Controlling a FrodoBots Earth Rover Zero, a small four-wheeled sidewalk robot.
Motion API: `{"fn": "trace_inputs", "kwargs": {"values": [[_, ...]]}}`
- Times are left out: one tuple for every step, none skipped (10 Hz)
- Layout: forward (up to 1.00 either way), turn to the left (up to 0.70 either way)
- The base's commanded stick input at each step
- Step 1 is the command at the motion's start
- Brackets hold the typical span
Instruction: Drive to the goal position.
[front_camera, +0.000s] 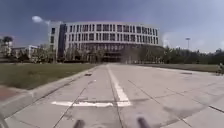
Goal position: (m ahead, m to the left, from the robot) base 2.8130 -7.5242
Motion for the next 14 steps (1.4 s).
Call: {"fn": "trace_inputs", "kwargs": {"values": [[0.7, 0.0], [0.7, 0.0], [0.7, 0.11], [0.7, 0.26], [0.7, 0.33], [0.7, 0.19], [0.7, 0.03], [0.7, 0.02], [0.7, 0.02], [0.7, 0.02], [0.7, 0.02], [0.7, 0.02], [0.7, 0.02], [0.7, 0.02]]}}
